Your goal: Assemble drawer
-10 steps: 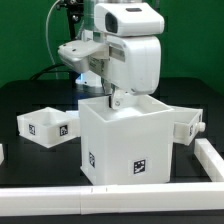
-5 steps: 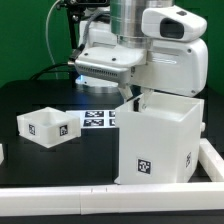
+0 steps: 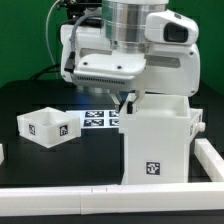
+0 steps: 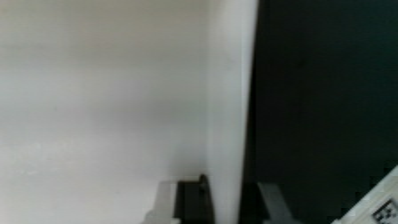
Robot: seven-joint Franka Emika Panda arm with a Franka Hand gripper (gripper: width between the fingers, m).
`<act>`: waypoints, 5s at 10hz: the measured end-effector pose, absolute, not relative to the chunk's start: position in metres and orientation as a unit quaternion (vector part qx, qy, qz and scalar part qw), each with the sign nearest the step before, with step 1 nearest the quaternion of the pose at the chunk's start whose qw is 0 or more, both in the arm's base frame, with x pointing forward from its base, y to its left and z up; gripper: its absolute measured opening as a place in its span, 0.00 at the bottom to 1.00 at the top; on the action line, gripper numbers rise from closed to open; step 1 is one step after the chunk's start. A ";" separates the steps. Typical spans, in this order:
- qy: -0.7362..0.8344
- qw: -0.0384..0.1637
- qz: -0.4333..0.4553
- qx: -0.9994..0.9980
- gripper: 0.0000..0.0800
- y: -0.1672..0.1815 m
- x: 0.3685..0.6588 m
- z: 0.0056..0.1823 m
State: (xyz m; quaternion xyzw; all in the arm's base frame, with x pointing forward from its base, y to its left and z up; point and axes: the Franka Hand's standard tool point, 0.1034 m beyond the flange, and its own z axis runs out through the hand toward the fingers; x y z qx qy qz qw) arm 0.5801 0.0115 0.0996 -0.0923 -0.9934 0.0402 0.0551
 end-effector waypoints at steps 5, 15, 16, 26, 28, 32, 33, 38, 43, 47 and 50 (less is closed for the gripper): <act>-0.996 0.080 0.033 0.006 0.04 0.042 0.605 0.099; -0.998 0.019 0.050 -0.017 0.76 -0.002 0.600 0.149; -0.998 -0.020 0.054 -0.016 0.80 -0.010 0.592 0.164; -0.896 -0.227 -0.116 -0.364 0.81 0.016 0.536 0.167; -0.871 -0.234 -0.134 -0.411 0.81 0.015 0.537 0.180; -0.781 -0.208 -0.172 -0.563 0.81 0.016 0.535 0.185; -0.740 -0.209 -0.182 -0.613 0.81 0.012 0.528 0.205; -0.545 -0.178 -0.231 -0.786 0.81 0.010 0.503 0.246; -0.510 -0.146 -0.202 -0.823 0.81 0.004 0.498 0.219; -0.508 -0.125 -0.193 -0.830 0.81 0.003 0.505 0.185; -0.509 -0.121 -0.186 -0.831 0.81 0.004 0.503 0.180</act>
Offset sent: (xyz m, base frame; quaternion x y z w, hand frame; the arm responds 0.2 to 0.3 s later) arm 0.0314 0.0479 0.0000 -0.0343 0.0131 -0.0936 0.9949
